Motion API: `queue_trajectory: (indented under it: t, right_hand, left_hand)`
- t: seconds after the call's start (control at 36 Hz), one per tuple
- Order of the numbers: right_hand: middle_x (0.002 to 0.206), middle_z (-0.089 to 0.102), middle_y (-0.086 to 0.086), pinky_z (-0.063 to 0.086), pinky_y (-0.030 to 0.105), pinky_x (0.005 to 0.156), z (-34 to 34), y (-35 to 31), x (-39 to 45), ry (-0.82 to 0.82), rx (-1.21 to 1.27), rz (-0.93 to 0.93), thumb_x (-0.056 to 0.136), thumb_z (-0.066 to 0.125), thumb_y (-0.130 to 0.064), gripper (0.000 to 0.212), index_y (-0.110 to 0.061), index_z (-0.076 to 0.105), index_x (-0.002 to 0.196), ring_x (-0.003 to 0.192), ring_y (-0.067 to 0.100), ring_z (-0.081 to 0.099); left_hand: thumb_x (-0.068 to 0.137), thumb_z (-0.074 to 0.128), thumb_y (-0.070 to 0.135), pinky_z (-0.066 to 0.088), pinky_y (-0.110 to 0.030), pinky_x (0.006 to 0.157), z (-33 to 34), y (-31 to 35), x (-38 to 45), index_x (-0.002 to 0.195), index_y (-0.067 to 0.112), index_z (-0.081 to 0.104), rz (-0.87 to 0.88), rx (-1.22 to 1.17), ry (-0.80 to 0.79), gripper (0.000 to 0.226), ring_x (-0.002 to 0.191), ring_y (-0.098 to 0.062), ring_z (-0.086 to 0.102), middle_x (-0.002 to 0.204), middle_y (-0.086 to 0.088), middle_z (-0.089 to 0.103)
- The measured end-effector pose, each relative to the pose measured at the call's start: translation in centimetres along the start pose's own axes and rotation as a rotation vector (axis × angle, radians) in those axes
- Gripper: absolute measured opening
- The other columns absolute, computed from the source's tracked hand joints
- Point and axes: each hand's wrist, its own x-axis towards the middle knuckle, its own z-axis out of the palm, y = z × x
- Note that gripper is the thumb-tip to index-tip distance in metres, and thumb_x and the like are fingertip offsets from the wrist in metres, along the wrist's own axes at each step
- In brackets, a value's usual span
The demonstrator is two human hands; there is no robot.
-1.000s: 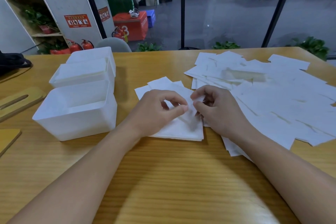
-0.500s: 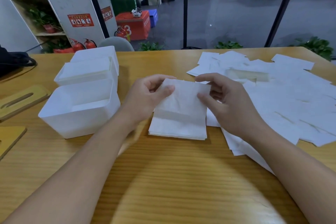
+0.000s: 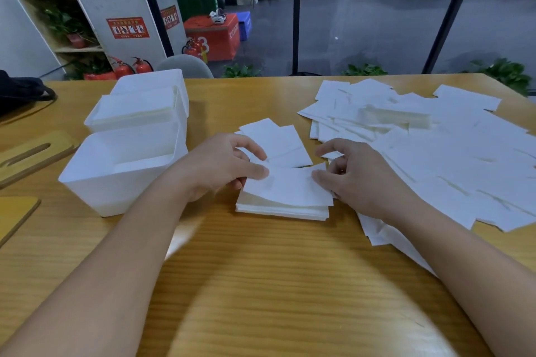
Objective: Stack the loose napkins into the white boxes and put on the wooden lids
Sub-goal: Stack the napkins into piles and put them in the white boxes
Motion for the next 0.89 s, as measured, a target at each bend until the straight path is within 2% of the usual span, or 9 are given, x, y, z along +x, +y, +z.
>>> queue_trajectory:
  t: [0.17,0.25,0.31,0.39,0.53,0.64,0.75,0.81,0.89]
  right_hand:
    - [0.070,0.074,-0.003,0.053,0.033,0.066,0.2,0.0,-0.2,-0.025,-0.056,-0.017,0.095,0.076,-0.029,0.028,-0.034,0.064,0.120,0.062,0.017,0.065]
    - [0.068,0.073,-0.006,0.047,0.029,0.065,0.4,0.0,-0.1,-0.037,-0.071,-0.020,0.095,0.078,-0.029,0.028,-0.035,0.065,0.118,0.058,0.006,0.061]
    - [0.067,0.072,-0.007,0.045,0.028,0.065,0.5,0.2,-0.1,-0.039,-0.089,-0.024,0.094,0.079,-0.030,0.028,-0.036,0.065,0.117,0.058,0.004,0.061]
    - [0.069,0.072,-0.009,0.046,0.028,0.065,0.8,0.3,-0.1,-0.039,-0.125,-0.038,0.093,0.081,-0.031,0.028,-0.037,0.066,0.116,0.061,0.004,0.063]
    - [0.074,0.069,-0.010,0.050,0.028,0.067,0.8,0.7,0.1,0.028,-0.158,-0.078,0.088,0.085,-0.031,0.027,-0.037,0.069,0.110,0.068,0.004,0.063]
    - [0.087,0.066,-0.013,0.049,0.025,0.069,0.8,0.8,0.2,0.074,-0.169,-0.121,0.087,0.085,-0.034,0.023,-0.038,0.073,0.107,0.077,0.004,0.060]
    - [0.096,0.067,-0.017,0.048,0.023,0.071,1.5,0.7,0.2,0.062,-0.186,-0.168,0.090,0.082,-0.035,0.016,-0.035,0.075,0.104,0.081,0.005,0.061]
    - [0.097,0.068,-0.018,0.052,0.026,0.075,1.8,0.8,0.2,0.044,-0.196,-0.180,0.090,0.081,-0.035,0.015,-0.035,0.075,0.104,0.082,0.006,0.062]
    - [0.098,0.067,-0.019,0.055,0.030,0.078,1.8,0.9,0.2,0.034,-0.188,-0.179,0.091,0.081,-0.034,0.015,-0.035,0.075,0.105,0.082,0.007,0.062]
  left_hand:
    - [0.086,0.091,0.016,0.047,-0.027,0.065,-0.1,0.3,-0.3,0.113,0.016,0.076,-0.051,0.042,-0.010,0.031,0.060,-0.017,0.055,0.062,0.003,0.056]
    - [0.086,0.091,0.015,0.046,-0.020,0.057,-0.1,0.4,-0.6,0.114,0.016,0.075,-0.058,0.061,0.001,0.032,0.060,-0.017,0.057,0.064,0.002,0.058]
    - [0.085,0.091,0.015,0.048,-0.023,0.061,0.0,0.4,-0.4,0.114,0.017,0.075,-0.060,0.077,0.006,0.034,0.061,-0.018,0.058,0.065,0.000,0.058]
    - [0.082,0.093,0.024,0.050,-0.035,0.072,0.1,0.2,-0.2,0.109,0.025,0.075,-0.059,0.151,0.027,0.033,0.066,-0.017,0.060,0.071,0.001,0.062]
    - [0.084,0.089,0.045,0.046,-0.032,0.067,0.2,-0.2,0.2,0.096,0.036,0.078,0.047,0.299,0.187,0.019,0.073,-0.011,0.057,0.084,0.009,0.061]
    - [0.100,0.076,0.036,0.048,-0.028,0.084,1.0,-0.9,1.2,0.096,0.039,0.080,0.243,0.380,0.333,0.007,0.103,-0.002,0.061,0.111,0.020,0.068]
    - [0.105,0.071,0.034,0.046,-0.038,0.113,2.1,-2.1,2.2,0.105,0.043,0.084,0.294,0.537,0.222,0.015,0.142,-0.005,0.046,0.147,0.022,0.063]
    - [0.108,0.068,0.033,0.042,-0.029,0.113,2.1,-2.0,2.3,0.109,0.043,0.084,0.255,0.521,0.194,0.019,0.146,-0.003,0.045,0.151,0.023,0.062]
    - [0.110,0.062,0.026,0.039,-0.008,0.095,2.0,-1.7,1.8,0.119,0.035,0.083,0.250,0.526,0.186,0.024,0.136,0.001,0.054,0.144,0.022,0.067]
